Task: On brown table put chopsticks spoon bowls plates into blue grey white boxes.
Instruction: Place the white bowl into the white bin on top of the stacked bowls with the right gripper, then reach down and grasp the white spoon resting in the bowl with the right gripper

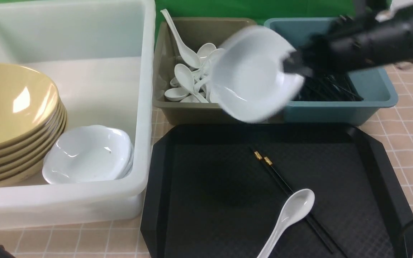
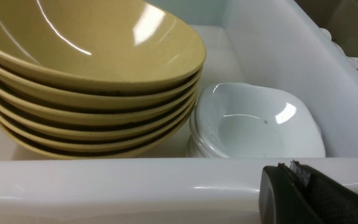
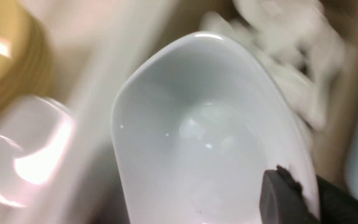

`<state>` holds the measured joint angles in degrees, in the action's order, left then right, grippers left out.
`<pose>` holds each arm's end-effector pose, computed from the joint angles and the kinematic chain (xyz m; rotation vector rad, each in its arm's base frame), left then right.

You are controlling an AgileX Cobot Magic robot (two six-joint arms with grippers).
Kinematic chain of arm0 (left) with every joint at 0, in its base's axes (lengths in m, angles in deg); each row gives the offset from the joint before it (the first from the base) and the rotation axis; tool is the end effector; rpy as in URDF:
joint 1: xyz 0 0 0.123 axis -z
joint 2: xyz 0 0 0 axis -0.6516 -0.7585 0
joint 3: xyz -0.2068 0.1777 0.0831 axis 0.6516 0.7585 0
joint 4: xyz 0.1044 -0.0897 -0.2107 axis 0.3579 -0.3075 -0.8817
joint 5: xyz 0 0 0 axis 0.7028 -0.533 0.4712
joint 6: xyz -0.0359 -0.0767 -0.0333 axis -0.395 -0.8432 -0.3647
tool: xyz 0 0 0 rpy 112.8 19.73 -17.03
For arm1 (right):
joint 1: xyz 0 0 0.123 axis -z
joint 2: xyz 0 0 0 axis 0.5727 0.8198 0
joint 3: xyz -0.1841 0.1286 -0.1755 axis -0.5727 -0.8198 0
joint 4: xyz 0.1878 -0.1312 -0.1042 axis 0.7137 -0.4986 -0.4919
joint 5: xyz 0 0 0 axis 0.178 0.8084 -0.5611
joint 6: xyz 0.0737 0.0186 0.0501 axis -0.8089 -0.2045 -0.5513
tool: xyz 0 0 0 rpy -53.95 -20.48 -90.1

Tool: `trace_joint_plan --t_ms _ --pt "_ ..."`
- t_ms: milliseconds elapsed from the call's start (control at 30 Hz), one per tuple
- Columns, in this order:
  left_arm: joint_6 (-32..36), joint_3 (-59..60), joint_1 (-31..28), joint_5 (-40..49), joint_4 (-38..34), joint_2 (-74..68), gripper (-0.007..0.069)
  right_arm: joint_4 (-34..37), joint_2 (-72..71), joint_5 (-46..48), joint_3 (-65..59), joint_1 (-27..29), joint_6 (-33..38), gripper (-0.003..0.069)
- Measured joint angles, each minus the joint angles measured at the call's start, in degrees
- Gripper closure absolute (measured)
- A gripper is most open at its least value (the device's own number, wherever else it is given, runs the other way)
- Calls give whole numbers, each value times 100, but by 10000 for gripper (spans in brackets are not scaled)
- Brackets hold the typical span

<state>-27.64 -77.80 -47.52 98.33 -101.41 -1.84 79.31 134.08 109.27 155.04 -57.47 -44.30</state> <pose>0.0540 -0.0065 0.2672 -0.0404 1.9064 -0.0703 0.3147 0.1628 0.3435 -0.4953 2.1352 0.6496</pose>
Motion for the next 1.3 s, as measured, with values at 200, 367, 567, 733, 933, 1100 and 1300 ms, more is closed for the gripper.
trace_joint_plan --t_ms 200,367,567,733,933,1100,1300 --pt "0 0 0 -5 0 0 634 1070 941 -1663 505 -1718 1417 580" --pt "0 0 0 -5 0 0 634 1186 2016 -1973 1041 -2559 2495 565" --pt "0 0 0 -10 0 0 634 1100 2283 -2017 1199 -2594 2884 364" --pt "0 0 0 -4 0 0 634 268 1460 -595 1204 -2111 2596 226" --pt "0 0 0 -4 0 0 634 -1595 320 1287 1150 -812 105 209" --pt "0 0 0 -4 0 0 634 -2116 125 1811 -279 331 -896 208" --pt "0 0 0 -26 0 0 634 -1837 264 1048 -2037 572 -372 208"
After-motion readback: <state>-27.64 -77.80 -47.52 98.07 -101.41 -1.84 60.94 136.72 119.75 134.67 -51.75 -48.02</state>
